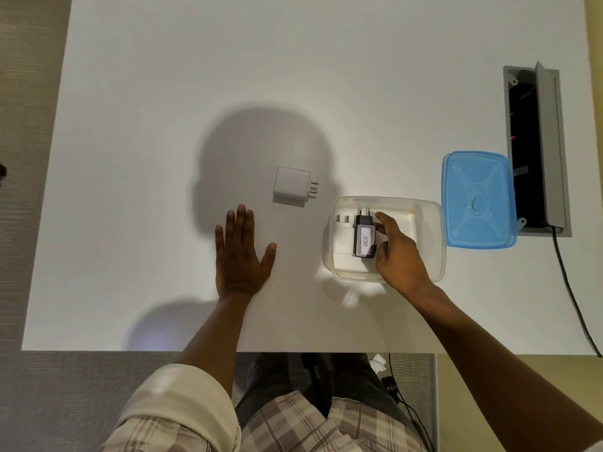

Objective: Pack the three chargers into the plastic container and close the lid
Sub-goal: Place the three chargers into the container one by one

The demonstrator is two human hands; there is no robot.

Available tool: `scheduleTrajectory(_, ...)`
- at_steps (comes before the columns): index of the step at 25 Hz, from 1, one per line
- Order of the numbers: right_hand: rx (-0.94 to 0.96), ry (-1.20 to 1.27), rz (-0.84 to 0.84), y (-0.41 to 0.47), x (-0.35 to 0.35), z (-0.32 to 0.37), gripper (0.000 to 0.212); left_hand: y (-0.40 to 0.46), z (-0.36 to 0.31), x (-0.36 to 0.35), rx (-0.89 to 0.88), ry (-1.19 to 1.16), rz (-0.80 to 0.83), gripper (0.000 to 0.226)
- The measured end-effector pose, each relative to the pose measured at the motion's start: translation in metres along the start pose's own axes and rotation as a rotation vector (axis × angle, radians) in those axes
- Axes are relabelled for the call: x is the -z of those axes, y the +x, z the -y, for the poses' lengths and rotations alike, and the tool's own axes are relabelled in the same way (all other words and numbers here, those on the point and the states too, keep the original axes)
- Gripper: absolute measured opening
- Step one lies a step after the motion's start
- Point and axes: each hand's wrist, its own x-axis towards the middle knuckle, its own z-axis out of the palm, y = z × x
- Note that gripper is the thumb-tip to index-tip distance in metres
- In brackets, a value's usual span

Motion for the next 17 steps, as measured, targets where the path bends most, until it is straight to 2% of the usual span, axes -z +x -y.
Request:
scheduleTrajectory(3,-0.033,-0.014,-0.002,-0.004,0.003,0.005,0.06,-0.001,0.0,0.0,-0.001,-0.004,-0.006,0.08)
scheduleTrajectory(6,-0.068,0.01,-0.188,-0.014,0.008,0.024,0.049,0.0,-0.001,-0.001,0.0,-0.013,-0.004,0.081)
scheduleTrajectory(9,0.086,0.087,-0.279,-0.013,0.01,0.07,0.041,0.0,0.0,-0.001,0.0,-0.02,-0.007,0.082)
scheduleTrajectory(11,0.187,0.126,-0.244,-0.001,0.005,0.106,0.041,-0.001,0.001,-0.002,-0.001,-0.016,-0.013,0.082)
scheduleTrajectory(14,0.229,0.062,-0.101,0.03,-0.013,0.148,0.046,-0.001,0.001,-0.002,0.003,-0.018,-0.015,0.082)
scheduleTrajectory(17,0.131,-0.114,0.087,0.065,-0.04,0.17,0.065,0.001,0.0,-0.003,0.004,-0.029,-0.015,0.082)
